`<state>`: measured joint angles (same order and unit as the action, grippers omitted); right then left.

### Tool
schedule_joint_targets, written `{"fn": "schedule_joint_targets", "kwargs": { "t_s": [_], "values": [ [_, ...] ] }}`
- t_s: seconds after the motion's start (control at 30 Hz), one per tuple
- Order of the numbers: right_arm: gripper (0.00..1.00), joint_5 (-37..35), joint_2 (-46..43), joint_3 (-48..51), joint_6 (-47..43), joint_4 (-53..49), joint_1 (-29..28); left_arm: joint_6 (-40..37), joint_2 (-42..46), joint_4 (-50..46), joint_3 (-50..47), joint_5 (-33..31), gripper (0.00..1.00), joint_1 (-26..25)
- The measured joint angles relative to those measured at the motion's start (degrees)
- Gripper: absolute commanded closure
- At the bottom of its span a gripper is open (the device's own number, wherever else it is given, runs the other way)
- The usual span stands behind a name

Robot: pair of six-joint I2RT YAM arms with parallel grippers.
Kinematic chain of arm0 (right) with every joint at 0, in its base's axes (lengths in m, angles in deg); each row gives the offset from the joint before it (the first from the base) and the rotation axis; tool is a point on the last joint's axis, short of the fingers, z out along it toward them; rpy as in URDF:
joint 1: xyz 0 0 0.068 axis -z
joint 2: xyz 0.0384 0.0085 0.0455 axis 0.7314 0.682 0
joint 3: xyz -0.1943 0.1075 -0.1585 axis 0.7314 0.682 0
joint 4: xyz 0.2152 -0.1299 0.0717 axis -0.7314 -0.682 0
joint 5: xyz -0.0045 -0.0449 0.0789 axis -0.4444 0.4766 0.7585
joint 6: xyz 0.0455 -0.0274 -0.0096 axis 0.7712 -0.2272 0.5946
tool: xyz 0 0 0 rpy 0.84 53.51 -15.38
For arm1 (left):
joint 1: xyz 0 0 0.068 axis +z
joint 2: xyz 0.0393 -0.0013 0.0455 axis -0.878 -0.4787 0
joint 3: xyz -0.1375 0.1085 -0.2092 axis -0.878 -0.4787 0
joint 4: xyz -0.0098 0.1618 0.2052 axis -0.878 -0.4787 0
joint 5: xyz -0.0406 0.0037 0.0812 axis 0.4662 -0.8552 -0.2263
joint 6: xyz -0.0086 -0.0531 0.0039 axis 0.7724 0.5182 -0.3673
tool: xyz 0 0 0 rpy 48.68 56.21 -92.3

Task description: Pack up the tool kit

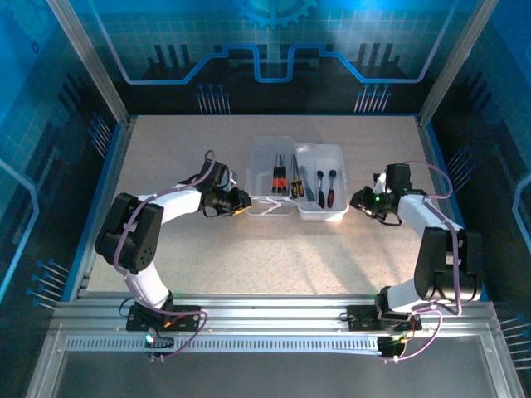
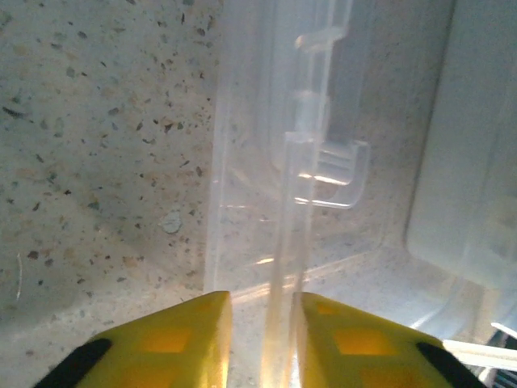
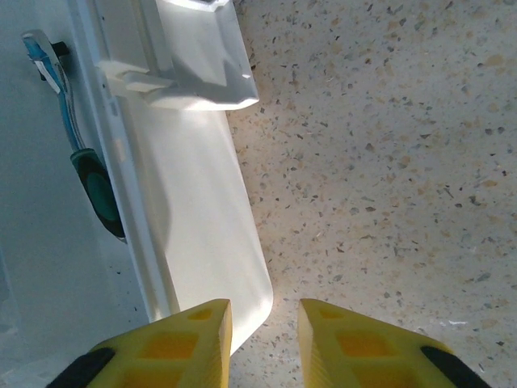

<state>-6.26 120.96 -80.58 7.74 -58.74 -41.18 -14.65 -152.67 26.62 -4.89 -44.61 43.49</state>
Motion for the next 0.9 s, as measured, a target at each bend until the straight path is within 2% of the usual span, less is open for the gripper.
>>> {"fn": "schedule_joint_targets", "kwargs": {
  "t_s": [0.17, 0.43, 0.7, 0.9],
  "values": [
    [0.70, 0.48, 3.50, -0.22, -0.20, 1.79, 0.02, -0.98, -0.31, -2.45, 1.77, -2.38, 0.91, -0.50],
    [0.68, 1.22, 6.99, -0.96, -0.20, 3.28, -0.04, -4.22, -0.35, -12.00, 6.54, -9.40, 0.99, -1.14],
    [0.68, 2.84, 8.20, -0.74, 1.40, 7.87, -2.99, -8.04, 2.32, -24.59, 13.05, -17.70, 1.00, -1.77],
    [0.68, 4.09, 9.70, 1.03, 4.66, 13.20, -8.79, -11.08, 4.70, -33.53, 17.16, -23.67, 1.00, -2.01]
  ]
}}
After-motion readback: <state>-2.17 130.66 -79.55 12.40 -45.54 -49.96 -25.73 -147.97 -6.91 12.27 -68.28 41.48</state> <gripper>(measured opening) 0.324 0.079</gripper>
